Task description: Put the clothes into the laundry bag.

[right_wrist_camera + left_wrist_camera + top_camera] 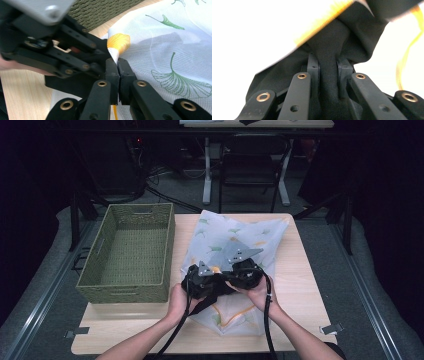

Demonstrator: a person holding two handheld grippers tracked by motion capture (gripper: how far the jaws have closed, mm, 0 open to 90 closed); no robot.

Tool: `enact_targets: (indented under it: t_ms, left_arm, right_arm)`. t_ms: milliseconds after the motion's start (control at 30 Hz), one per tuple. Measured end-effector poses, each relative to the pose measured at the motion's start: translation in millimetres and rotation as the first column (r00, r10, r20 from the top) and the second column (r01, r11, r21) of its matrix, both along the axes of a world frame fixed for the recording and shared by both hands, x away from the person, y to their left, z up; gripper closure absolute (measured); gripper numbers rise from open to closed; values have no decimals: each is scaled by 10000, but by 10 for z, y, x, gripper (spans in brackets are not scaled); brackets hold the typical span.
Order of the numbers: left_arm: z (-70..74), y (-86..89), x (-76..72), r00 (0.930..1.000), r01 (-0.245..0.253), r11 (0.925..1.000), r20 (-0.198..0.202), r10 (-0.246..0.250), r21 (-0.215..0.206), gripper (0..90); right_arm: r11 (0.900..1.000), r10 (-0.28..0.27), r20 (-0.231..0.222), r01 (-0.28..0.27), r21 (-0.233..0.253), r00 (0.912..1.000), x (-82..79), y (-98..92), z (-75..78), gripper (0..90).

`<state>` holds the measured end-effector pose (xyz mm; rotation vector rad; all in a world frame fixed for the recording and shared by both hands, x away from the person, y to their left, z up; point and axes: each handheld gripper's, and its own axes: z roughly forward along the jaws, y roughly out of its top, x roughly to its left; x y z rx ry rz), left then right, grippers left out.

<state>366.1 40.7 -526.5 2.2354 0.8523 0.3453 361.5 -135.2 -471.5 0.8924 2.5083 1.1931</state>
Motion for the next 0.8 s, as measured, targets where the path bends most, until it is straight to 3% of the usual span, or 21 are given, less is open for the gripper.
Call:
enact_targets:
  t_ms: [133, 300, 500, 600, 700, 800]
  left_arm:
    - [-125, -72, 52, 9992, 300, 9994, -271, -295, 170, 702]
    - [-36, 43, -19, 9987, 510, 9987, -31, -511, -42, 455]
    - [72, 231, -174, 9986, 494, 9988, 184, -493, -42, 301]
    - [73, 304, -246, 9986, 529, 9986, 18, -529, -37, 270]
    - [-21, 334, -302, 9988, 478, 9988, -138, -478, 53, 261]
    - [-141, 302, -282, 9980, 514, 9986, -374, -509, 112, 328]
  right_arm:
    - [9998, -127, -295, 122, -153, 9995, 39, -28, -67, 889]
    - [9993, -271, -463, 259, -253, 9986, 72, -72, -110, 889]
    - [9991, -260, -393, 247, -331, 9989, 72, -59, -107, 888]
    - [9992, -261, -398, 248, -324, 9989, 75, -56, -108, 889]
    - [9992, -267, -394, 254, -321, 9989, 78, -54, -109, 888]
    - [9992, -266, -425, 252, -321, 9987, 83, -40, -115, 889]
